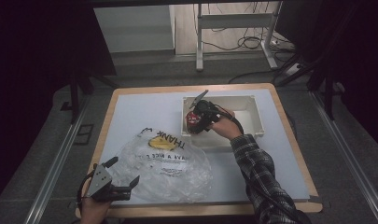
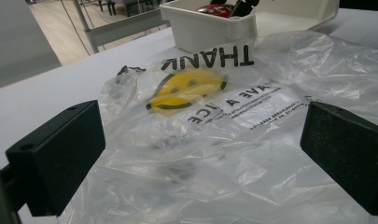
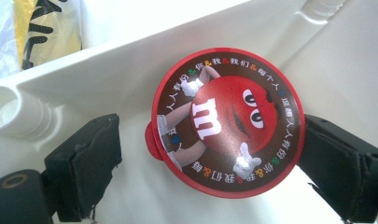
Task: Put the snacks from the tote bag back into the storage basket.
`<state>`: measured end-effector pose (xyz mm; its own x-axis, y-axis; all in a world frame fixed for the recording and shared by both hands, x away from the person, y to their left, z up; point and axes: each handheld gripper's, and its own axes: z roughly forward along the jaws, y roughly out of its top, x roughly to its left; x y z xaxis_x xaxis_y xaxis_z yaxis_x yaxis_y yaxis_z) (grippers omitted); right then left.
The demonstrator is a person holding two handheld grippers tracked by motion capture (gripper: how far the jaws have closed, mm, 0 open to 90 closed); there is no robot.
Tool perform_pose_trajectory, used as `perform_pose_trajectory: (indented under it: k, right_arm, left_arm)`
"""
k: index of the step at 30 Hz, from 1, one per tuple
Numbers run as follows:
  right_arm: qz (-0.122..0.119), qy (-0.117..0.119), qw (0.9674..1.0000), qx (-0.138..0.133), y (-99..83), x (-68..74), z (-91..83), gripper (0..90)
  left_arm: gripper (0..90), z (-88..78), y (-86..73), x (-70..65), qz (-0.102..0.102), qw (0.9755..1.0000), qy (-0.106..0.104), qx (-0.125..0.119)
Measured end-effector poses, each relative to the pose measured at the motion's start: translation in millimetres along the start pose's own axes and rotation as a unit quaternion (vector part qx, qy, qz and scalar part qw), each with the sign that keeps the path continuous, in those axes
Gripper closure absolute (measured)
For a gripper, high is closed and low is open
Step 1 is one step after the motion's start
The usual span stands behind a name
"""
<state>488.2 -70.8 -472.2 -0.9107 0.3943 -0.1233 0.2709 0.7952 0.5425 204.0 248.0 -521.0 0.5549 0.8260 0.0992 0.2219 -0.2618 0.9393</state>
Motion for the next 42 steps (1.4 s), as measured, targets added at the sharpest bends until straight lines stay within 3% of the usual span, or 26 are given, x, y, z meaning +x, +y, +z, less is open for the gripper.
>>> perform_pose_trajectory:
  k: [22,42]
  right_arm:
    - [0.004,-0.006,0.9997,-0.023,-16.4,5.8,-17.8,7.5]
    - [-0.001,0.000,0.9983,-0.058,-28.8,24.4,-35.8,7.5]
  left_arm:
    - [0.0,0.0,-0.1,-0.5,0.002,1.0000,0.000,0.001]
    - [0.0,0.6,-0.1,-1.4,0.006,1.0000,0.001,0.003]
